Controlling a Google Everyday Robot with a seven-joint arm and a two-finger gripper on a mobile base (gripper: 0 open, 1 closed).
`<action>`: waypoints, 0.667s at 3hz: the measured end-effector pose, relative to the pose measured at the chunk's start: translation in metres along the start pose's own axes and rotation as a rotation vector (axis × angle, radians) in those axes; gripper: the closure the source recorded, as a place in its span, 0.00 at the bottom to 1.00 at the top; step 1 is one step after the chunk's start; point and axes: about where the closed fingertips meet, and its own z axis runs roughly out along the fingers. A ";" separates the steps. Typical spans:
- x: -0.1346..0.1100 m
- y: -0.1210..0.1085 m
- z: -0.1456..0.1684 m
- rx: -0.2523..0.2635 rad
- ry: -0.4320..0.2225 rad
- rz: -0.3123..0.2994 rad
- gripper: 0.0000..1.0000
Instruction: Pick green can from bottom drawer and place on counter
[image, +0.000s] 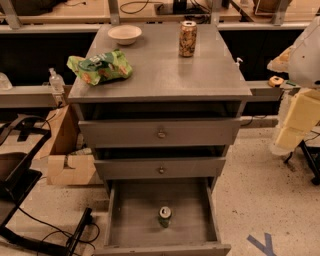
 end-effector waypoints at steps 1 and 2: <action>0.002 -0.003 -0.007 0.019 -0.004 0.009 0.00; 0.008 -0.005 0.008 0.030 -0.081 0.022 0.00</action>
Offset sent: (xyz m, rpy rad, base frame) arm 0.0330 -0.0357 -0.0810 0.4709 -0.1870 0.0213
